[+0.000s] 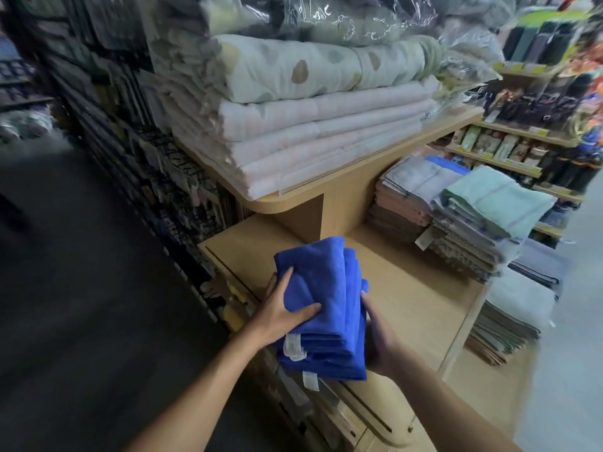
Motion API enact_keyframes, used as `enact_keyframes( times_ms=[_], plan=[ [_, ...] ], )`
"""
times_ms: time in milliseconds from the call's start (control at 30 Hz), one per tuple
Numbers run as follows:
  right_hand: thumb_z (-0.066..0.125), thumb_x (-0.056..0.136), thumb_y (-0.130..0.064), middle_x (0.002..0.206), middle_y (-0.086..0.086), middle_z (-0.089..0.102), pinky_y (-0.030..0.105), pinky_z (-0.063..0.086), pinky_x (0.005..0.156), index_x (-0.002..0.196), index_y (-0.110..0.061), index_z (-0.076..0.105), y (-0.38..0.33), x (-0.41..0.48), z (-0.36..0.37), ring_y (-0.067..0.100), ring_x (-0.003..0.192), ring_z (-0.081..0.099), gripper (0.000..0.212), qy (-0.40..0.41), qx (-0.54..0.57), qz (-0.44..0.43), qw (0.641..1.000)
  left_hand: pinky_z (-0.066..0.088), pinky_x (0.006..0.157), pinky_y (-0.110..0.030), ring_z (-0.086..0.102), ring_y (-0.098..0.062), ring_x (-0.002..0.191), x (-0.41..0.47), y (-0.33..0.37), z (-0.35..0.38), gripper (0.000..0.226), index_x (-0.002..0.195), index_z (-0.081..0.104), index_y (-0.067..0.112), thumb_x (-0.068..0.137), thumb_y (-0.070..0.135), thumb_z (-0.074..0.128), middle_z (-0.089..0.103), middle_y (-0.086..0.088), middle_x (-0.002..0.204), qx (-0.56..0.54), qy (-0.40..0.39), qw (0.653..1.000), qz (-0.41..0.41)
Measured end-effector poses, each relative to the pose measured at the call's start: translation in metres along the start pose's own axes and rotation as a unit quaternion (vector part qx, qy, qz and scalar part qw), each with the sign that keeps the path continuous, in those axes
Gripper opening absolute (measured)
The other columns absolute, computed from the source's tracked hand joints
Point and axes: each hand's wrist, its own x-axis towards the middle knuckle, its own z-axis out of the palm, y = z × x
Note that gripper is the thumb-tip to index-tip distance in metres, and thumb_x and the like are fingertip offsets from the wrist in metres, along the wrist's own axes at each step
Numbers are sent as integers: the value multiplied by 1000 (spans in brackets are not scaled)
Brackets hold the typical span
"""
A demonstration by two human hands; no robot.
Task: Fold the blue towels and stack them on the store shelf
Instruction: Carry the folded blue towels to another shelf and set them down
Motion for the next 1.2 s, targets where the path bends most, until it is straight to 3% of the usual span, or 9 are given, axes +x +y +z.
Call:
enact_keyframes(
  times_ms=[100, 333, 467, 567, 667, 800, 900, 1033, 1200],
  plan=[
    [55, 88, -72, 131, 11, 69, 46, 47, 105, 133, -23, 64, 12, -14, 20, 27, 120, 66, 67, 25, -37, -98, 994, 28, 120, -36, 23, -1, 146, -14, -8, -2, 112, 151, 17, 54, 62, 75, 79, 20, 19, 159, -21, -14, 999, 36],
    [60, 89, -71, 137, 15, 64, 53, 39, 115, 133, -24, 65, 41, -67, 19, 33, 128, 60, 65, 9, 35, -148, 988, 33, 112, -29, 27, 8, 142, -51, 0, 22, 111, 151, 14, 59, 66, 62, 86, 20, 24, 157, -55, -23, 994, 96],
    [60, 89, -69, 139, 13, 63, 53, 37, 117, 136, -25, 63, 45, -113, -13, 32, 130, 59, 64, 43, 59, -193, 979, 33, 110, -19, 28, 5, 143, -70, 29, 59, 112, 154, 17, 50, 66, 59, 87, 22, 18, 158, -72, -32, 986, 147],
    [63, 87, -69, 137, 9, 65, 48, 47, 109, 132, -29, 67, 40, -157, -44, 30, 126, 63, 60, 84, 64, -223, 969, 31, 105, -8, 26, 8, 143, -80, 64, 98, 112, 153, 17, 52, 64, 66, 84, 20, 18, 159, -61, -50, 979, 189],
    [66, 84, -69, 133, 8, 68, 43, 57, 95, 129, -29, 69, 36, -203, -90, 30, 121, 66, 60, 126, 103, -250, 955, 34, 104, -7, 29, 6, 143, -86, 104, 151, 113, 153, 19, 51, 62, 71, 83, 22, 20, 158, -68, -88, 965, 236],
    [63, 88, -68, 141, 10, 62, 54, 44, 112, 135, -30, 64, 41, -271, -172, 33, 129, 60, 60, 164, 132, -290, 934, 36, 107, -26, 30, 4, 144, -99, 152, 243, 118, 156, 18, 47, 60, 72, 83, 20, 18, 161, -74, -151, 950, 265],
    [59, 93, -65, 145, 11, 59, 54, 36, 116, 139, -28, 61, 53, -327, -241, 34, 134, 55, 59, 183, 149, -301, 924, 33, 109, -29, 22, 5, 147, -117, 180, 325, 119, 156, 16, 47, 61, 71, 83, 14, 22, 163, -66, -188, 940, 276],
    [57, 94, -66, 144, 13, 59, 53, 43, 112, 137, -28, 63, 81, -392, -334, 34, 134, 55, 57, 221, 172, -279, 919, 35, 108, -33, 21, 3, 148, -153, 204, 433, 118, 157, 15, 46, 63, 65, 86, 9, 24, 165, -88, -254, 928, 257],
    [64, 88, -68, 144, 14, 59, 53, 42, 114, 135, -27, 64, 118, -439, -421, 34, 133, 56, 63, 250, 209, -223, 919, 26, 114, -29, 15, 9, 148, -192, 200, 538, 114, 155, 14, 52, 67, 62, 85, 11, 31, 161, -93, -299, 929, 197]
  ],
)
